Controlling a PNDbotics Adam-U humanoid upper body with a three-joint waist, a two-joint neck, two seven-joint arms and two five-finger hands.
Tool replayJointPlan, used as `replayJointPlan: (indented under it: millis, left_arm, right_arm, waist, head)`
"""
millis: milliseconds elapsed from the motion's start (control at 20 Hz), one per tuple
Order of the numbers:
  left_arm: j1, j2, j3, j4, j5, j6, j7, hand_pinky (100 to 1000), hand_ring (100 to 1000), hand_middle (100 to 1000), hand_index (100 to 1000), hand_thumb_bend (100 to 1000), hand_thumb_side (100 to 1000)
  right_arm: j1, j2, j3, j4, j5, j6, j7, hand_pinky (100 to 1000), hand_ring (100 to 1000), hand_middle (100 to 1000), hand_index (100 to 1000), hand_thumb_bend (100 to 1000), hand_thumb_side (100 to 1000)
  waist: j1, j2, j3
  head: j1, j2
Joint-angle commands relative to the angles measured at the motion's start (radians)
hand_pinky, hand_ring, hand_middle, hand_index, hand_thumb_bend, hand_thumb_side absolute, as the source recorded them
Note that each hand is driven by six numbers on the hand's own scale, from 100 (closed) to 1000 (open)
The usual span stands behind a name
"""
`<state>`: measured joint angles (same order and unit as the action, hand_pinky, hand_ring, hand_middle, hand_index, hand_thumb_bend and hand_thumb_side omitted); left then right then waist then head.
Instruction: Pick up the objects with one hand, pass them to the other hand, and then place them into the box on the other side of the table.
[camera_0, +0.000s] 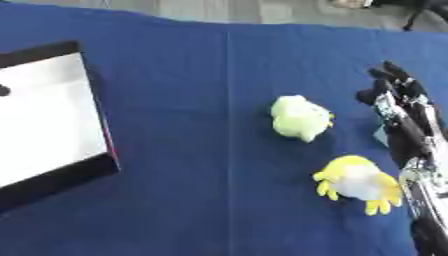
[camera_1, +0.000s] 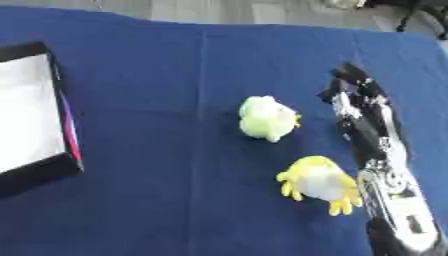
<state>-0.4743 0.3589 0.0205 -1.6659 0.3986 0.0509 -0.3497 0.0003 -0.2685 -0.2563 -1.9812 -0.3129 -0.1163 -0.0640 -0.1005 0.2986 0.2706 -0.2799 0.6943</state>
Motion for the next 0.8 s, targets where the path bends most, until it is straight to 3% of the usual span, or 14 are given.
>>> replayJointPlan:
  millis: [50, 450, 800]
  left_arm:
    - [-0.009, 0.023, -0.001, -0.012, 0.006, -0.003, 0.000, 1000, 708, 693, 744, 135, 799]
    - [-0.003, 0.021, 0.009, -0.023, 0.027, -0.015, 0.013, 1000, 748, 740, 767, 116, 768]
    - [-0.003, 0.041, 0.010, -0.026, 0.046, -0.034, 0.024, 1000, 760, 754, 778, 105, 756]
  right_arm:
    - [-0.001, -0.016, -0.009, -0.019, -0.007, -0.007, -0.007, 740, 620, 796, 879, 173, 323]
    - [0.015, -0.037, -0.024, -0.019, -0.039, -0.002, -0.015, 751, 638, 805, 884, 176, 327]
    - [0.048, -0.067, -0.023, -0.019, -0.046, -0.034, 0.004, 763, 662, 818, 892, 183, 312]
  waist:
    - [-0.005, -0.007, -0.004]
    - [0.012, -0.028, -0.007]
    - [0.019, -0.046, -0.013]
  head:
    - [-0.009, 0.013]
    - [0.004, 0.018]
    - [-0.031, 0.036]
